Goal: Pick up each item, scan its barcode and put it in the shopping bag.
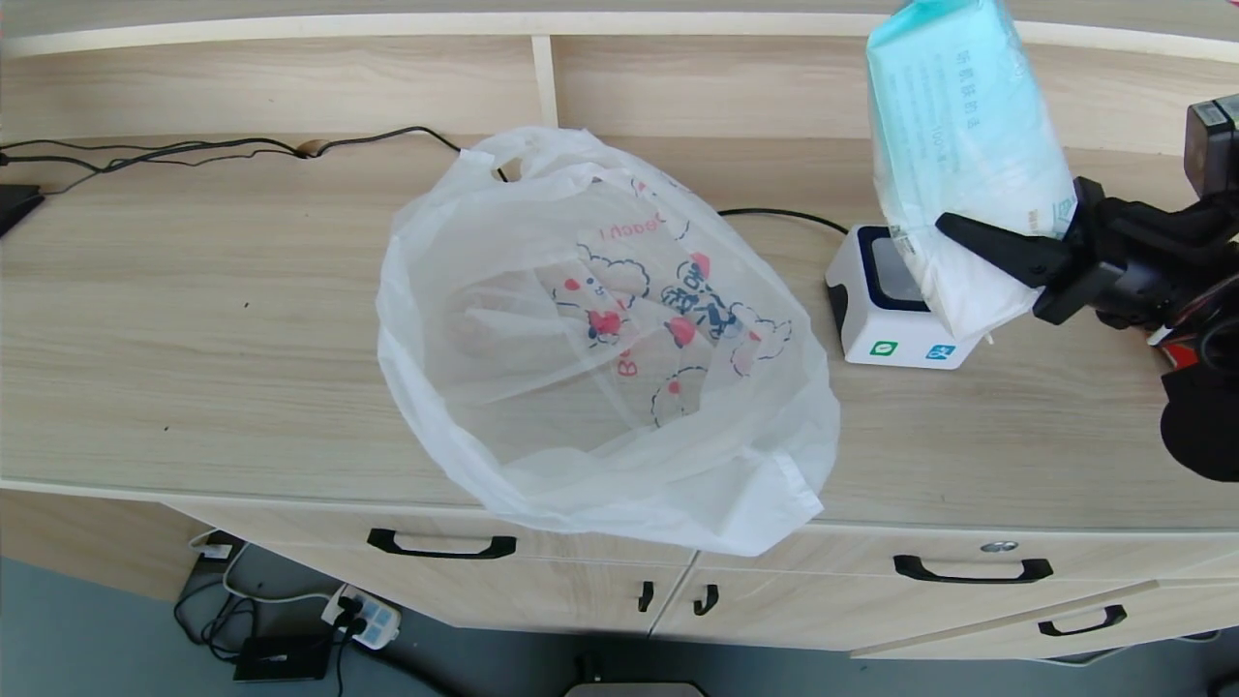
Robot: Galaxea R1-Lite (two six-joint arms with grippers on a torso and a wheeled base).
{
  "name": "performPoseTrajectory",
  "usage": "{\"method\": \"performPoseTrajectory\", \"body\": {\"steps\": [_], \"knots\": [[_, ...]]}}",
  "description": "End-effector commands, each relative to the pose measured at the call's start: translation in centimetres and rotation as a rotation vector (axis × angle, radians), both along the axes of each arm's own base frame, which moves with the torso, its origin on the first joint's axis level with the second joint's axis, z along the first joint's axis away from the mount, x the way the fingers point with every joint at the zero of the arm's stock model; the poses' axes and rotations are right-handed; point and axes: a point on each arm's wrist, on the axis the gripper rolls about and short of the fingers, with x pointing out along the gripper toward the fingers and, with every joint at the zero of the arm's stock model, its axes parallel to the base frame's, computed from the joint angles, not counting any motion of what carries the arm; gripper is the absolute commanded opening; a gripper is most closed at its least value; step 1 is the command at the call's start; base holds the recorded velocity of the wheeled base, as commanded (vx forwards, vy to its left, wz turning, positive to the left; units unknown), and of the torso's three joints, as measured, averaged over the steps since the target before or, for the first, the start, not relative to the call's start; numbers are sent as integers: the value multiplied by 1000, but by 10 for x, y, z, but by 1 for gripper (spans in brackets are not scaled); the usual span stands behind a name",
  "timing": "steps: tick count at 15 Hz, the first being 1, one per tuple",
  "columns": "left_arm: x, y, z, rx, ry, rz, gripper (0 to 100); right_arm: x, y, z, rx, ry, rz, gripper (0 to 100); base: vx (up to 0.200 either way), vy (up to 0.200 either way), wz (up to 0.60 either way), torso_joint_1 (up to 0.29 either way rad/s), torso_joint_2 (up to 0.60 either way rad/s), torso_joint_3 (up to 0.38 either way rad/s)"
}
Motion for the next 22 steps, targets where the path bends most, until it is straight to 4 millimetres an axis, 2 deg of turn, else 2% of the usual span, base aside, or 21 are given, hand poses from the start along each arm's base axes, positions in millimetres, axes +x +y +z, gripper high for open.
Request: {"method": "performPoseTrajectory", "body": {"steps": [1,6,7,9,10,13,16,20,21,22], "knots": [[0,0,0,-1,2,-1,100,-1,-3,4,49,-12,-68,0,0,0,0,0,0,0],[0,0,0,-1,2,-1,100,-14,2,12,134,8,-162,0,0,0,0,0,0,0],[0,0,0,-1,2,-2,100,-22,4,13,141,24,-184,0,0,0,0,0,0,0],[0,0,0,-1,2,-1,100,-26,4,5,119,42,-213,0,0,0,0,0,0,0],[0,0,0,-1,2,-1,100,-28,5,-5,111,58,-245,0,0,0,0,0,0,0],[0,0,0,-1,2,-1,100,-24,26,-8,155,78,-249,0,0,0,0,0,0,0],[0,0,0,-1,2,-1,100,-25,32,-6,159,73,-235,0,0,0,0,0,0,0],[0,0,0,-4,4,1,100,-45,29,19,196,8,-271,0,0,0,0,0,0,0],[0,0,0,-6,4,1,100,-59,27,34,199,-4,-269,0,0,0,0,0,0,0],[0,0,0,-4,4,-1,100,-66,27,40,200,-7,-269,0,0,0,0,0,0,0]]}}
